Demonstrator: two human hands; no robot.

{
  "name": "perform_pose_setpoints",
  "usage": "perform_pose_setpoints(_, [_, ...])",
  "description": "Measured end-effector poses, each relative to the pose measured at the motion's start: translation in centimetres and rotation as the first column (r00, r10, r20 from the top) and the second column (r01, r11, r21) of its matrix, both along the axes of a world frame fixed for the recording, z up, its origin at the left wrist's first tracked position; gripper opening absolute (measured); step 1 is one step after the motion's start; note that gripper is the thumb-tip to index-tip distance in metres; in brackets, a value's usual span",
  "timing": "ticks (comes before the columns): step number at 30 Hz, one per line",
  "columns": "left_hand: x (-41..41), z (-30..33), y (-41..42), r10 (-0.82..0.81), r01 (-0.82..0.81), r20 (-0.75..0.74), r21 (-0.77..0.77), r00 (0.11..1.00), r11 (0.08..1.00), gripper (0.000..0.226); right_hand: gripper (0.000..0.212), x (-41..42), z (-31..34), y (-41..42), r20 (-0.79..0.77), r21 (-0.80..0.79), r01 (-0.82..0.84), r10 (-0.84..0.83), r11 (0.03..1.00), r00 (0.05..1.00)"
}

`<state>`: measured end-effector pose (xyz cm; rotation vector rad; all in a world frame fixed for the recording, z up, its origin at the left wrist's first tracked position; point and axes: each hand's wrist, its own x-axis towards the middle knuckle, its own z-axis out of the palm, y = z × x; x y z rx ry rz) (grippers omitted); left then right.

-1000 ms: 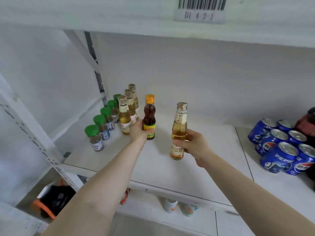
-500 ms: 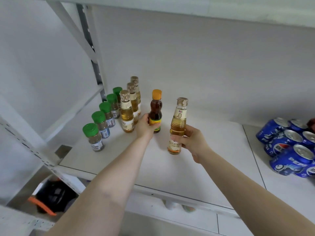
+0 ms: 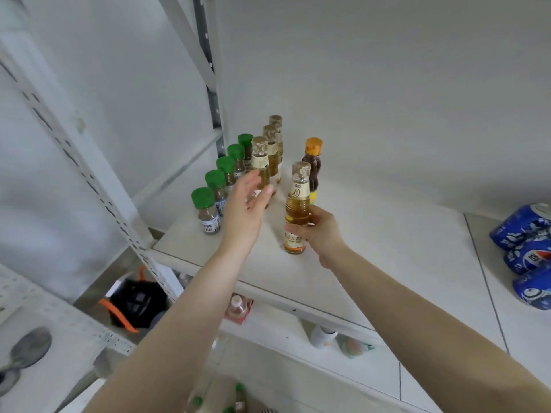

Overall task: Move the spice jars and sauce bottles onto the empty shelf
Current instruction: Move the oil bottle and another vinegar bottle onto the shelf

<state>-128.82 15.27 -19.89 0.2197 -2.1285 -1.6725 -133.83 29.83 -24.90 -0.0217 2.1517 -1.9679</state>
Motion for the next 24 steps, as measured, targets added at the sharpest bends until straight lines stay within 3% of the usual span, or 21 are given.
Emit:
perform_pose_setpoints(3, [-0.8,3.0,-3.1,0.003,-0.007,-0.024,-0.163,1.0,0.987,0.052,0.048,-0.6,-0.7,-4.1,-0.064,0.055,0.004,0.0,0.998,0.998])
perform_pose_setpoints(8, [-2.9,4.5,-5.9,-0.081,0.109,0.101,-0.32,0.992,0.941,0.057,0.052,-1.6,-1.2,-9.0,-0.127,0.092,0.014,-0.002,0.996,0.992])
perform_pose_setpoints(18, [-6.1,3.6,-6.9,-0.06,0.084,0.075,-0.369,0.995,0.925,0.035,0.062,-2.4,-2.5,-9.8,-0.116,0.071,0.045,-0.036,0.996,0.993])
perform_pose_setpoints(24, [-6.9,3.7,-7.2,-0.083,0.099,0.059,-0.351,0.995,0.931,0.035,0.047,-3.2,-3.6,-9.1,-0.092,0.234,0.079,-0.059,0.969,0.994])
